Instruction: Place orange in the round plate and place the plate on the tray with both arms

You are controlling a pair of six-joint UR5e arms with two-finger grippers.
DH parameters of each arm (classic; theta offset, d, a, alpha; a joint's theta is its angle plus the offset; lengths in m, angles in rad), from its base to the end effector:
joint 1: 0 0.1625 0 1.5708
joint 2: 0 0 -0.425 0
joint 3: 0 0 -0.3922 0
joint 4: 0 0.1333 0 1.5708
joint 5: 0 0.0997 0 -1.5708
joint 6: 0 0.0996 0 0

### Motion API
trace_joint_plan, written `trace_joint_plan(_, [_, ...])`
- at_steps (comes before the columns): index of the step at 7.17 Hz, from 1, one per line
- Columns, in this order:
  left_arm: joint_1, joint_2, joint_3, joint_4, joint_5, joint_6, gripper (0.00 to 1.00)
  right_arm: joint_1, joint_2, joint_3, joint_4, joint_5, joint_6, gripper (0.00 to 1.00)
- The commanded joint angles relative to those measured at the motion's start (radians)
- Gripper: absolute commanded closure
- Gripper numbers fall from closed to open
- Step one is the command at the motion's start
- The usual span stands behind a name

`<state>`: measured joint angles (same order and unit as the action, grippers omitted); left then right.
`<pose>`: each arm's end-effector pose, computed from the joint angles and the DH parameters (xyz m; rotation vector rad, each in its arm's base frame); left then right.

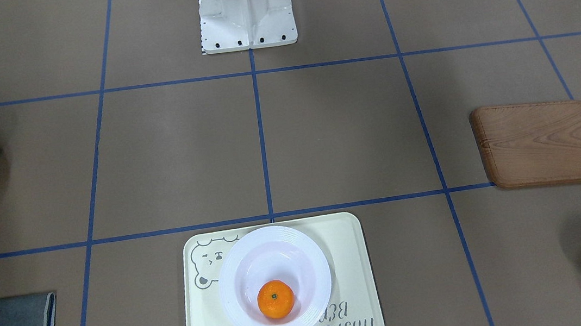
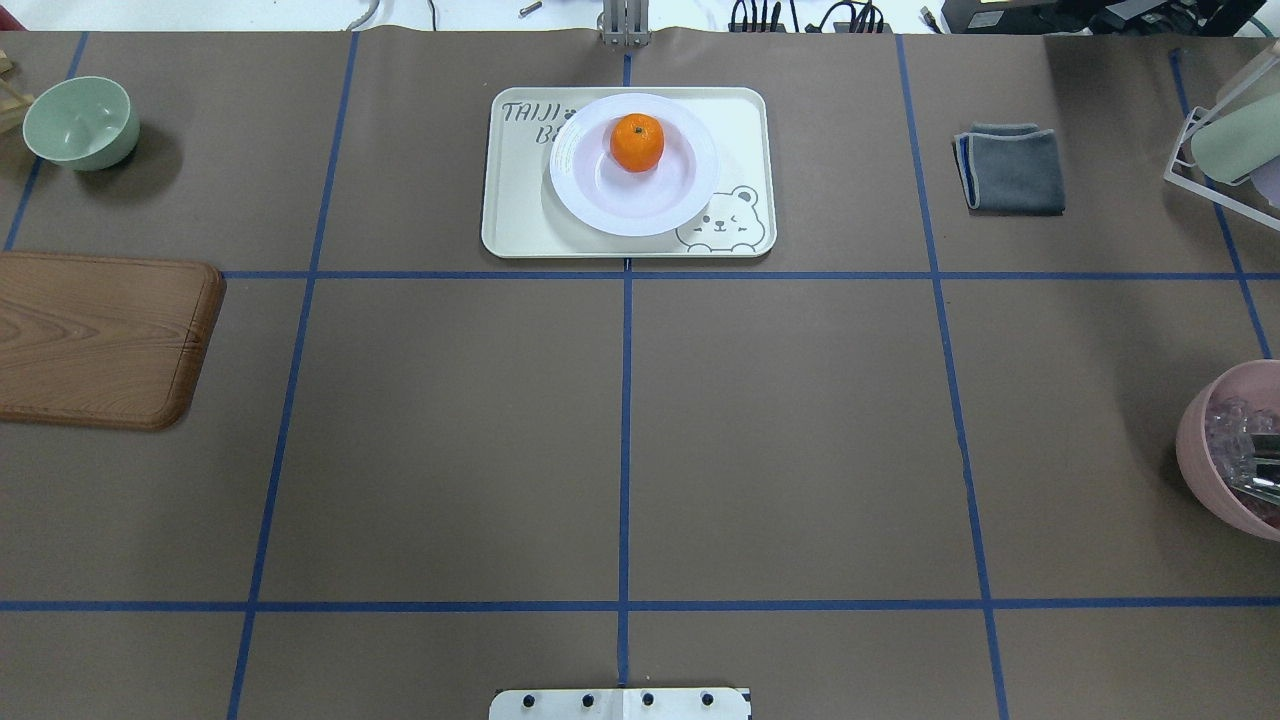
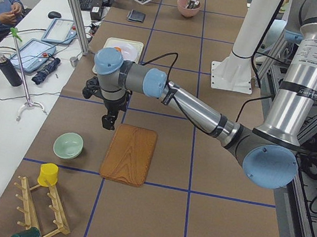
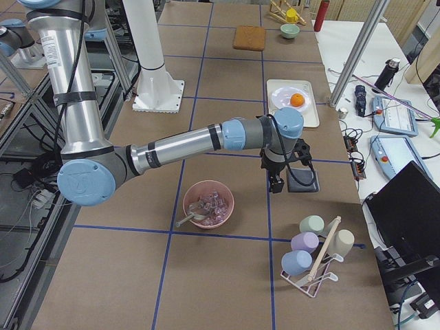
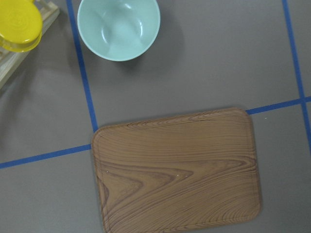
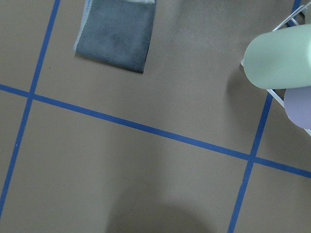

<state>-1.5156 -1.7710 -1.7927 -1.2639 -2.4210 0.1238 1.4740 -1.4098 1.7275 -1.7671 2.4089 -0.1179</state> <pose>-0.0281 -0.5513 0.4722 0.1375 0.8467 0.2169 0.0060 -0.5509 0.5135 0.1234 -0.8381 -0.2526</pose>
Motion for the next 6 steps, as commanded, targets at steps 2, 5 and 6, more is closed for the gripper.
trace_joint_plan(2, [0.0, -0.002, -0.019, 0.001, 0.0, 0.002, 0.02, 0.002, 0.0, -0.005, -0.002, -0.001, 0.001, 0.0])
trace_joint_plan(5, [0.002, -0.007, -0.019, -0.002, 0.0, 0.004, 0.02, 0.002, 0.002, 0.004, 0.0, -0.01, -0.002, 0.0])
trace_joint_plan(6, [0.002, -0.008, -0.014, -0.003, 0.0, 0.004, 0.02, 0.002, 0.003, 0.01, 0.0, -0.01, -0.002, 0.0])
